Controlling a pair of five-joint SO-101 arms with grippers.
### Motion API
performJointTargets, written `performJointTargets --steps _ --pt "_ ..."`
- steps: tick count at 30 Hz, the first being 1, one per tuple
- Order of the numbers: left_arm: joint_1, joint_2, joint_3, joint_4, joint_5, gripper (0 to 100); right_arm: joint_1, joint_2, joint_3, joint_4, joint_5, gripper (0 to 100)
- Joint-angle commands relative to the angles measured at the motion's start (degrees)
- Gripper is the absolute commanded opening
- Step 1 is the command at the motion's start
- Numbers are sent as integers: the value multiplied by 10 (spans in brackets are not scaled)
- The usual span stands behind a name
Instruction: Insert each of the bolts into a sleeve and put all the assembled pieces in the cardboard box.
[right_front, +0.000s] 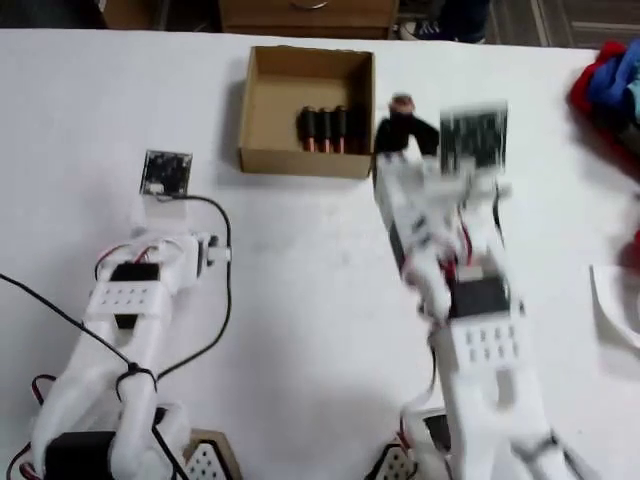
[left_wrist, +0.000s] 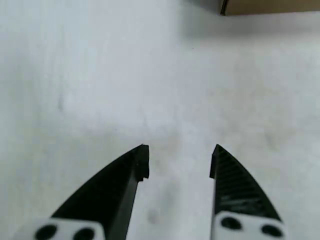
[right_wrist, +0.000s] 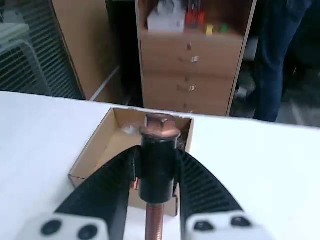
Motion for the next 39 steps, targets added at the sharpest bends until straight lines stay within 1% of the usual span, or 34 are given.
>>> performJointTargets --steps 1,3,4,7,10,13,15,18,20,23,27,29,31,39 --pt "-4 -24 8 -16 -3 211 -5 151 -114 95 -84 23" --pt "-4 -24 8 -18 -3 211 -13 202 -117 129 -119 23" --pt "-4 -24 8 -18 -3 211 -19 216 -124 137 -120 23" --pt "-4 -24 8 -18 -3 211 -35 225 -199 163 -82 22" --pt "-4 -24 8 -18 -3 211 -51 271 -308 166 -37 22" --pt "-4 -24 6 -18 -3 211 -53 383 -447 178 -34 22" --pt "-4 -24 5 -18 -3 211 -53 471 -556 217 -34 22" --pt "-4 -25 5 -18 -3 211 -57 608 -737 275 -61 22" --pt "-4 -25 5 -18 -3 211 -57 697 -854 289 -91 22" --pt "-4 -25 5 -18 -3 211 -57 828 -1015 281 -134 22" --pt "-2 -24 5 -18 -4 211 -60 983 -1182 221 -160 22" --pt "-2 -24 5 -18 -4 211 -65 1040 -1233 206 -162 22" --pt "-2 -24 5 -18 -4 211 -74 1077 -1255 206 -160 22" --pt "-1 -24 4 -19 -4 211 -95 1127 -1255 203 -158 22"
